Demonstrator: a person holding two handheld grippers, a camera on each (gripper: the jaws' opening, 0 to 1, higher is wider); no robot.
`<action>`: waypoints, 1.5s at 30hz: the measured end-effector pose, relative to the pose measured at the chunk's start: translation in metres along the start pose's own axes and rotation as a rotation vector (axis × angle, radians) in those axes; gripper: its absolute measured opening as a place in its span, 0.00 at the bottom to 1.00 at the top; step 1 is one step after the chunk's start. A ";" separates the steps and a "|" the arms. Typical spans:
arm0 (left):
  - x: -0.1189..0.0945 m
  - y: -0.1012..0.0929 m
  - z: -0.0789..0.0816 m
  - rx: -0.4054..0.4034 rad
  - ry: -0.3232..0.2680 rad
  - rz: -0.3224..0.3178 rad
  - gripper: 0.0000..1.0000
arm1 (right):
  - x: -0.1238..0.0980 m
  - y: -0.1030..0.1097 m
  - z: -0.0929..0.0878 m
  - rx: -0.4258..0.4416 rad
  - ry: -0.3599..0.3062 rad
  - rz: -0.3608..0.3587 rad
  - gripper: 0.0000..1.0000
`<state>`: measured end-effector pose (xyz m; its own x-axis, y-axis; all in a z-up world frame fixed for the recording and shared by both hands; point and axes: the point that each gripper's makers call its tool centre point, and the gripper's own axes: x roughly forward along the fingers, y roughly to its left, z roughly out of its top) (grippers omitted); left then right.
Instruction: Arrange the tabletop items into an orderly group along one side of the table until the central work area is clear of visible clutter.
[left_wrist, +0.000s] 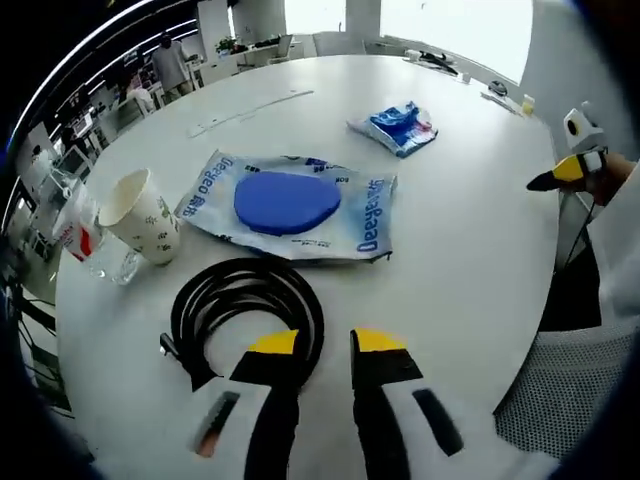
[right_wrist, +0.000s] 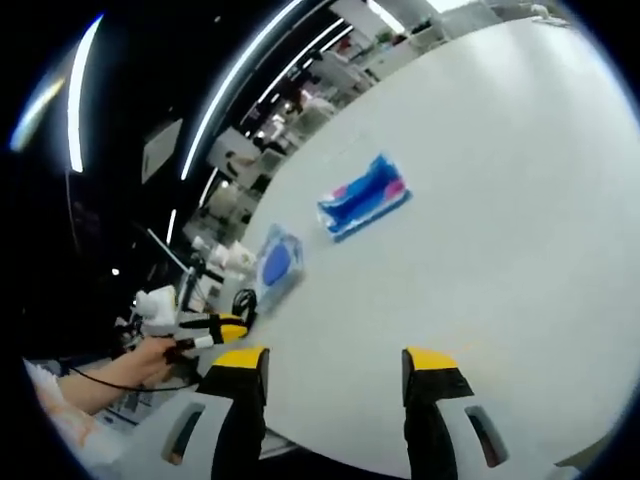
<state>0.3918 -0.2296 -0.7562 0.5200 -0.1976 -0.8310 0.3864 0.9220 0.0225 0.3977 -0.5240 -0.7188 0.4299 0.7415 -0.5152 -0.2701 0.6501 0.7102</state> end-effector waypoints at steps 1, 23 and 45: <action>0.001 0.000 0.001 0.001 0.002 0.001 0.12 | -0.001 -0.001 0.000 0.003 -0.004 -0.004 0.54; -0.079 0.017 0.068 -0.507 -0.370 -0.156 0.00 | 0.007 0.005 -0.004 0.002 0.011 0.016 0.54; -0.170 -0.140 0.149 -0.366 -0.550 -0.613 0.00 | 0.047 0.084 -0.001 -0.255 0.084 0.235 0.69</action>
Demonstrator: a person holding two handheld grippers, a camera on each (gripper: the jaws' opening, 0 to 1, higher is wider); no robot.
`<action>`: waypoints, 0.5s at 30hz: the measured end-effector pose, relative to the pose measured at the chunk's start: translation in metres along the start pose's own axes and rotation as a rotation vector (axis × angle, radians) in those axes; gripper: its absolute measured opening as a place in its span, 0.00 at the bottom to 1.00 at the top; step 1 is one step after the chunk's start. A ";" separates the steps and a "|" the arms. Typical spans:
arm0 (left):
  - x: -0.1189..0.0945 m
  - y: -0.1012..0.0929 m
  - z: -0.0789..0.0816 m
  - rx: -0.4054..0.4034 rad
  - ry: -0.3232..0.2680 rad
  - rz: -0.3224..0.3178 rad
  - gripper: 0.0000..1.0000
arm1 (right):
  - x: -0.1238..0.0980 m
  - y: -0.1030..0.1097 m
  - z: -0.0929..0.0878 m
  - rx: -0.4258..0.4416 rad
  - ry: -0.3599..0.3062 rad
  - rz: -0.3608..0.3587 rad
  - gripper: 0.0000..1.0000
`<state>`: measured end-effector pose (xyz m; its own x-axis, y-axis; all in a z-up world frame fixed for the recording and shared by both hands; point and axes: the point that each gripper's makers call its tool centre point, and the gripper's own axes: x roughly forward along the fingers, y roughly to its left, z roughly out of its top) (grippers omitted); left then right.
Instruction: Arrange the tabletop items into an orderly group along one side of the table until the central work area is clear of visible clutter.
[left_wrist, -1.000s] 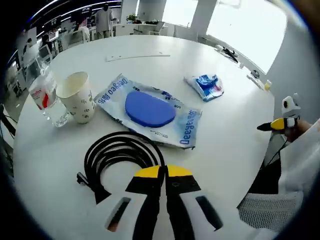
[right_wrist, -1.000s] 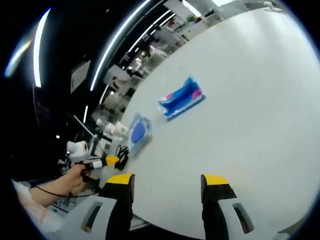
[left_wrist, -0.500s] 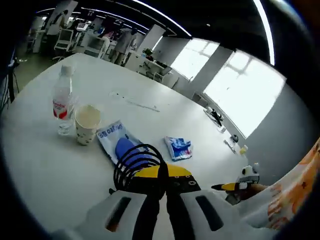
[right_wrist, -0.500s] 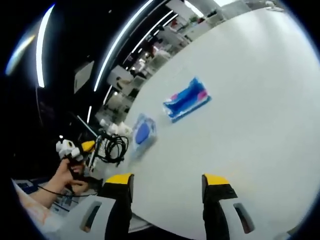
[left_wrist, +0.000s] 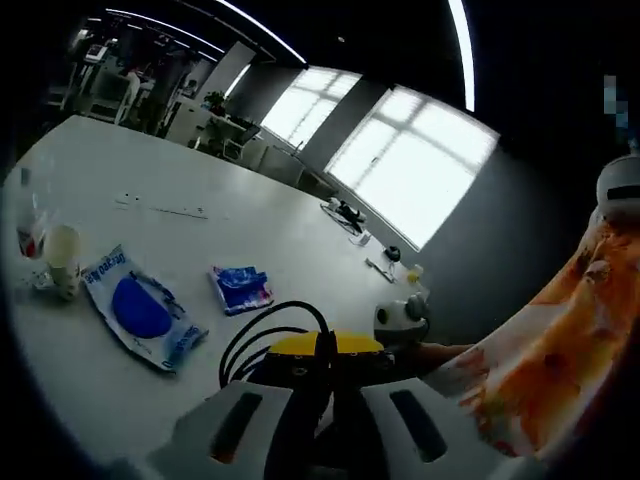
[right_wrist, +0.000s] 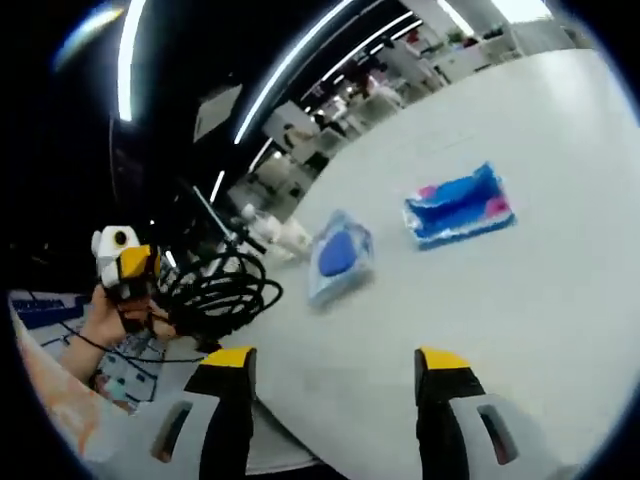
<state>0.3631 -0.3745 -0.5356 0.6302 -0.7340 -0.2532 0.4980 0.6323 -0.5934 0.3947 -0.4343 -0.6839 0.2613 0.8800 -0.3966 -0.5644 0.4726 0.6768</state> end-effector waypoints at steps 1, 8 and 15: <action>0.004 -0.012 -0.001 0.019 0.007 -0.033 0.00 | 0.005 0.010 0.005 -0.021 -0.013 0.036 0.72; 0.016 -0.050 -0.002 -0.003 0.016 -0.191 0.00 | 0.000 0.056 0.050 -0.031 -0.214 0.227 0.72; 0.024 -0.055 -0.020 -0.052 0.072 -0.240 0.00 | -0.012 0.079 0.059 -0.151 -0.250 0.296 0.44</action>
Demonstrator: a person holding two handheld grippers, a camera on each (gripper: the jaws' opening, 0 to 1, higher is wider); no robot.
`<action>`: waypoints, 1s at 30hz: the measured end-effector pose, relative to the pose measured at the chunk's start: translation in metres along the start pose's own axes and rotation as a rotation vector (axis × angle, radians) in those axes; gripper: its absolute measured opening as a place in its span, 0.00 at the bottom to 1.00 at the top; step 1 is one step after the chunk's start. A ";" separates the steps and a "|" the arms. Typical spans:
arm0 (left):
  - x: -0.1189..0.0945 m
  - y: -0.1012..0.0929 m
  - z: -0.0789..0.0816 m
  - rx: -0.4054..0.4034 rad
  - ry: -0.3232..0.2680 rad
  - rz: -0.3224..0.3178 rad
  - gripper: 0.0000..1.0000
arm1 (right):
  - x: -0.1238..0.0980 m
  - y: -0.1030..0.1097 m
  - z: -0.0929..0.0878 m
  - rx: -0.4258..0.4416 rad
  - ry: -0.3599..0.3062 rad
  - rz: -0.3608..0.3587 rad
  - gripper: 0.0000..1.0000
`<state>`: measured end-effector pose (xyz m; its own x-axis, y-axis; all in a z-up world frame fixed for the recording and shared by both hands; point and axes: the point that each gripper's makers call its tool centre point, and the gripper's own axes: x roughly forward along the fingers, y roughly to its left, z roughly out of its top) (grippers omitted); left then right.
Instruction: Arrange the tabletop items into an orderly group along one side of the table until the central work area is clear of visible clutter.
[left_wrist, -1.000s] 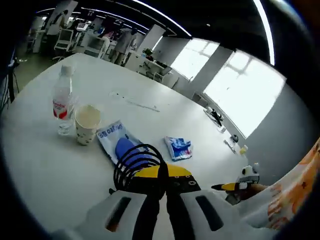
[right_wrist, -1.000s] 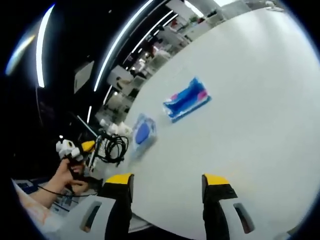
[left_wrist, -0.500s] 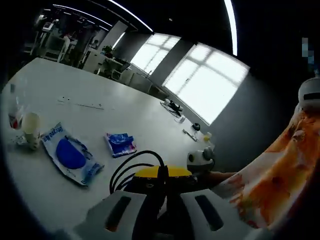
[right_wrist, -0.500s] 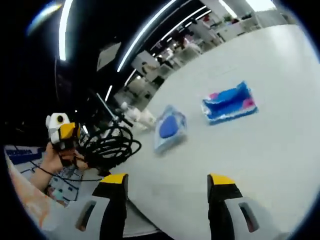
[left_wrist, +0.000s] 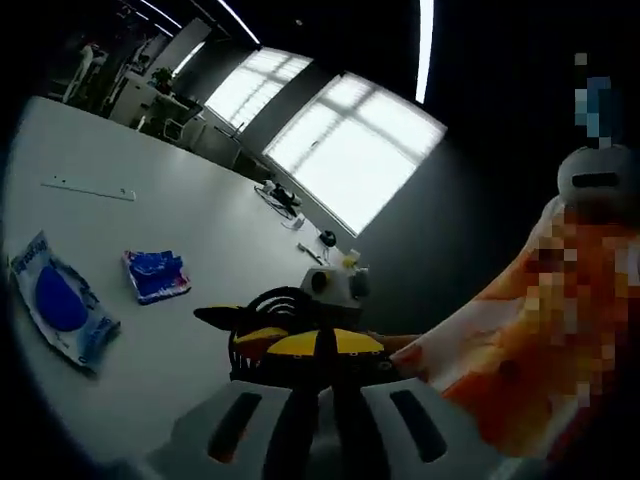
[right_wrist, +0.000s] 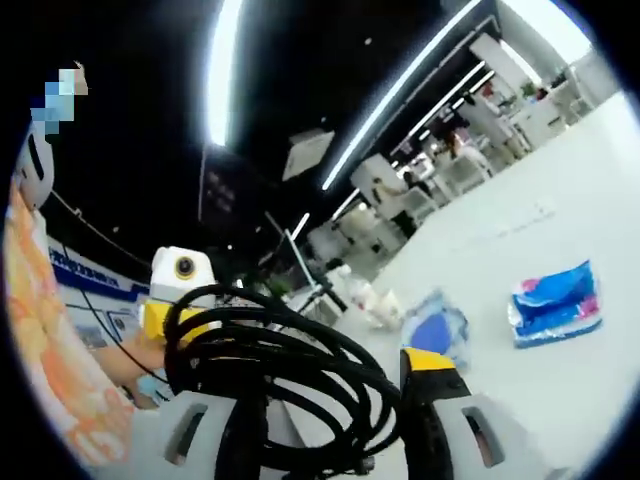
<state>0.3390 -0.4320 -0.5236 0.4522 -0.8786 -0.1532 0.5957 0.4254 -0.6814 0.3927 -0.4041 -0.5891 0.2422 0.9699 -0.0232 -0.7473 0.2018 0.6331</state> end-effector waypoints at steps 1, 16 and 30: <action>0.001 -0.002 -0.002 0.015 0.011 -0.006 0.00 | -0.001 0.000 -0.002 0.005 0.012 0.000 0.31; 0.012 0.033 -0.035 0.199 0.094 0.227 0.60 | -0.014 -0.035 0.012 0.235 0.074 -0.291 0.00; 0.012 0.048 0.008 -0.069 -0.191 0.203 0.05 | -0.007 -0.011 0.019 0.189 0.051 -0.190 0.01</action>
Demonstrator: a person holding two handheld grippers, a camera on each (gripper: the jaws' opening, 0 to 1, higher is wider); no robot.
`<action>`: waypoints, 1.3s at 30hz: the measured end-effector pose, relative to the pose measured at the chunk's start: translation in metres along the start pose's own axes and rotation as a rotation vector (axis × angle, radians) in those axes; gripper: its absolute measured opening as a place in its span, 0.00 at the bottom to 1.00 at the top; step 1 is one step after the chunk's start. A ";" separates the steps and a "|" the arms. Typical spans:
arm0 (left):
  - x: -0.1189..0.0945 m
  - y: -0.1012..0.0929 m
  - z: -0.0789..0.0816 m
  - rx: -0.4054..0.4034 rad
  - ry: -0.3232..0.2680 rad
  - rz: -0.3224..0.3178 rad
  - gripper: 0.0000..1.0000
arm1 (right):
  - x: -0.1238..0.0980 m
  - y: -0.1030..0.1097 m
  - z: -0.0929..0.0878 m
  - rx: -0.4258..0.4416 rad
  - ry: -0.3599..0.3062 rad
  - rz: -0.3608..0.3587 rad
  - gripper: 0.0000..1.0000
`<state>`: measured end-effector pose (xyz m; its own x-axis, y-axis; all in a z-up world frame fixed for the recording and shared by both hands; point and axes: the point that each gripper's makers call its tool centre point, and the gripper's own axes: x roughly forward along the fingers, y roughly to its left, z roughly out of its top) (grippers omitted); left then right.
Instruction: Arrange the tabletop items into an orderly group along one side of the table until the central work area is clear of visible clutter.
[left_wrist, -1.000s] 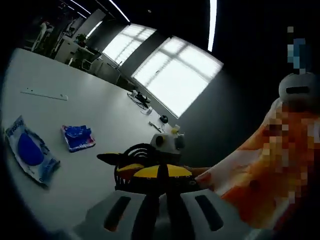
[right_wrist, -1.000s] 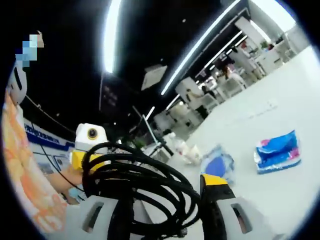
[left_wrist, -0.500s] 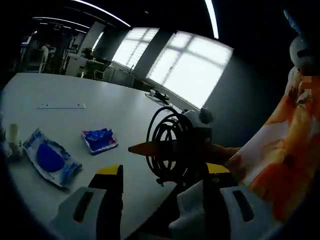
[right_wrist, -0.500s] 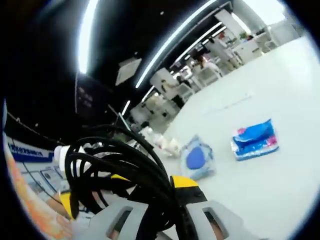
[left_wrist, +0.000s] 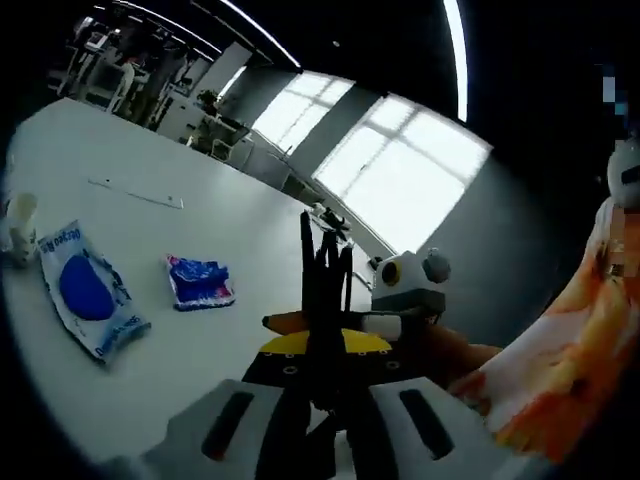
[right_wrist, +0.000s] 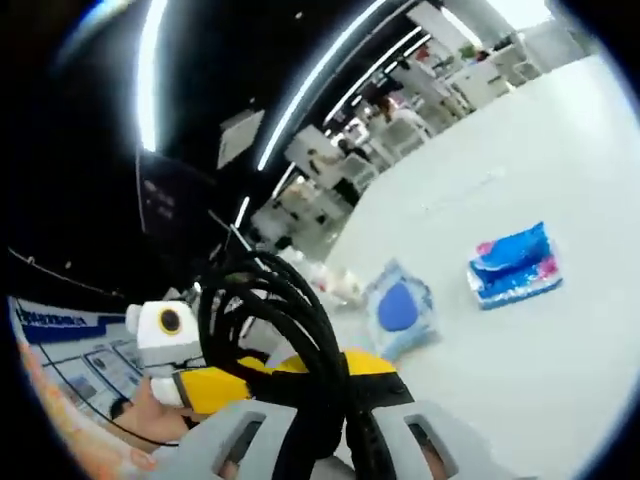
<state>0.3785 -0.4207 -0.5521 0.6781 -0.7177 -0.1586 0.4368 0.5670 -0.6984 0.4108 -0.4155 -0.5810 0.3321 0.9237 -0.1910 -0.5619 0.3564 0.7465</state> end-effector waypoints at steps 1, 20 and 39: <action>-0.002 0.000 0.001 -0.024 -0.008 -0.016 0.04 | -0.003 0.009 0.005 0.016 -0.029 0.057 0.02; 0.006 -0.001 -0.001 -0.270 -0.061 -0.130 0.02 | -0.031 0.028 0.009 0.192 -0.113 0.249 0.05; 0.004 0.037 -0.027 -0.238 -0.001 0.074 0.03 | -0.024 -0.008 -0.006 0.142 -0.017 0.051 0.05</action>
<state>0.3819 -0.4135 -0.5973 0.7038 -0.6771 -0.2150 0.2343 0.5069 -0.8295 0.4022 -0.4397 -0.5862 0.3194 0.9371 -0.1409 -0.4662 0.2848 0.8376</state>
